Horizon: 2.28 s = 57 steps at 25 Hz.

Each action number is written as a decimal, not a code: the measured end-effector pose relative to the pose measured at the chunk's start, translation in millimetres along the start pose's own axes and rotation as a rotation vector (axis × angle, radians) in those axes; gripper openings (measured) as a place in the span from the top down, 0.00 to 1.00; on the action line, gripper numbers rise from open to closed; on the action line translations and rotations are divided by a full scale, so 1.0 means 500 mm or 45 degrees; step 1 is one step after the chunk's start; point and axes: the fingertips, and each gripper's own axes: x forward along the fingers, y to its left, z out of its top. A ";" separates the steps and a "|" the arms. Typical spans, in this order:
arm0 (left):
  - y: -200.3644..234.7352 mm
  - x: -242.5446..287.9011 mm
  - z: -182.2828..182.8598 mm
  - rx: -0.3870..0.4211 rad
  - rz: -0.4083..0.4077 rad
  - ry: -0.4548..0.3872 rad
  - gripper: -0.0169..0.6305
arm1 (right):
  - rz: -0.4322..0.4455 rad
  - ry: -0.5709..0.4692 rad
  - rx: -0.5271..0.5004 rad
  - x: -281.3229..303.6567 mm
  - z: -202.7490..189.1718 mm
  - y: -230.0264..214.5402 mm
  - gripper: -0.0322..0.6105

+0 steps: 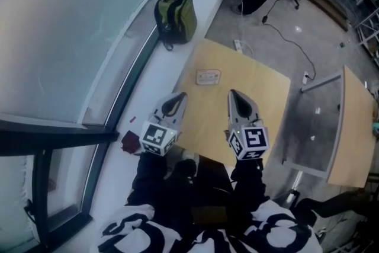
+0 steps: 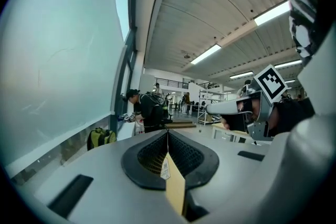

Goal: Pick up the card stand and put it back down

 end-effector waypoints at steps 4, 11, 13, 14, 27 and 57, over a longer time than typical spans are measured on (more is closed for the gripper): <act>0.047 0.008 -0.080 0.001 -0.017 0.086 0.96 | 0.039 0.034 0.017 0.031 -0.042 -0.007 0.92; 0.146 0.020 -0.181 0.034 -0.032 0.205 0.96 | 0.052 0.112 0.038 0.083 -0.098 -0.029 0.92; 0.174 0.026 -0.206 0.057 -0.040 0.243 0.94 | 0.059 0.128 0.041 0.097 -0.114 -0.035 0.92; 0.186 0.032 -0.215 0.072 -0.040 0.260 0.94 | 0.066 0.136 0.042 0.103 -0.123 -0.038 0.92; 0.200 0.154 -0.306 0.088 -0.377 0.351 0.60 | 0.084 0.231 0.087 0.146 -0.218 -0.084 0.92; 0.014 0.428 -0.379 -0.013 -0.943 0.385 0.76 | 0.052 0.281 0.157 0.184 -0.280 -0.171 0.92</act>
